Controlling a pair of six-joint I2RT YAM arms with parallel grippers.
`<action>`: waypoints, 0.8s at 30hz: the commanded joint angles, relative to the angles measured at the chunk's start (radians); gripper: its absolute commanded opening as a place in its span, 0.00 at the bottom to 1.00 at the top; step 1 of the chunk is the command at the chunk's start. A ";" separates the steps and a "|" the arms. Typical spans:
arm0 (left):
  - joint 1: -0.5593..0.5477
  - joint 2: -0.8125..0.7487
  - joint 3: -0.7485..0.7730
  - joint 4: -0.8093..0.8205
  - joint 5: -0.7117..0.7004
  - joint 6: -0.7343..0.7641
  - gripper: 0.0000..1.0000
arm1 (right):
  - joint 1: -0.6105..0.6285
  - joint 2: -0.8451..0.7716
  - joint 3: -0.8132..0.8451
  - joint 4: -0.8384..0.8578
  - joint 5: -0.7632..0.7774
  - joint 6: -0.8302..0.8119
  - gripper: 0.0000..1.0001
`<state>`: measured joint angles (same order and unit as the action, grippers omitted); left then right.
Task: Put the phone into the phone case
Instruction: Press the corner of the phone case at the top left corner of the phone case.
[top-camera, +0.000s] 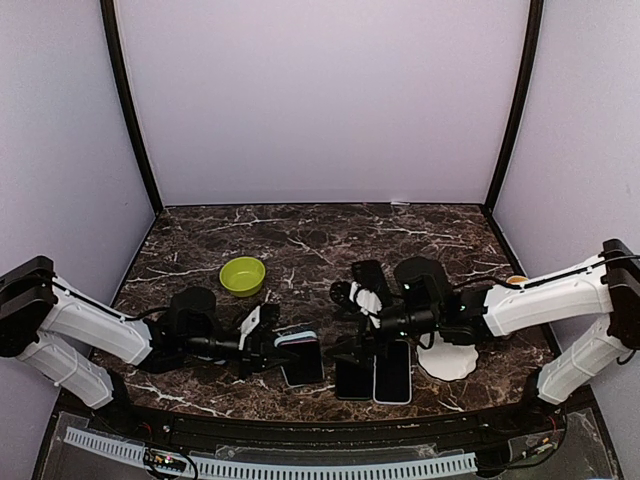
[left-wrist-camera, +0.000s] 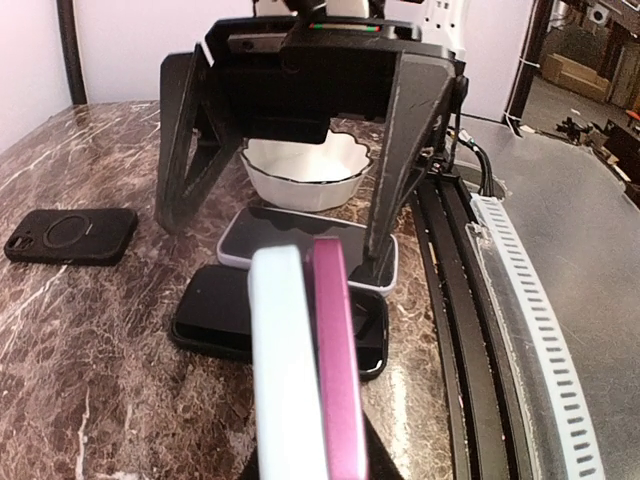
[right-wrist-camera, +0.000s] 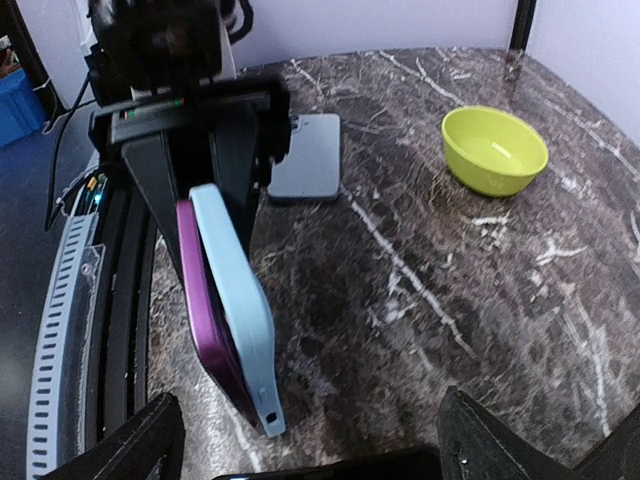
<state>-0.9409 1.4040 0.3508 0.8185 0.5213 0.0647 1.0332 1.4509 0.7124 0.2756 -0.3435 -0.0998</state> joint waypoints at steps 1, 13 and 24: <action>-0.003 -0.020 -0.022 0.075 0.113 0.097 0.05 | 0.000 -0.006 -0.066 0.137 -0.082 -0.053 0.83; 0.001 -0.004 0.010 0.019 0.153 0.159 0.10 | 0.051 0.157 -0.042 0.280 -0.117 -0.136 0.70; 0.004 0.018 0.043 0.000 0.168 0.181 0.12 | 0.084 0.243 -0.009 0.345 -0.071 -0.138 0.23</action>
<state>-0.9352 1.4216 0.3588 0.8139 0.6472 0.2176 1.1099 1.6749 0.6662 0.5499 -0.4538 -0.2279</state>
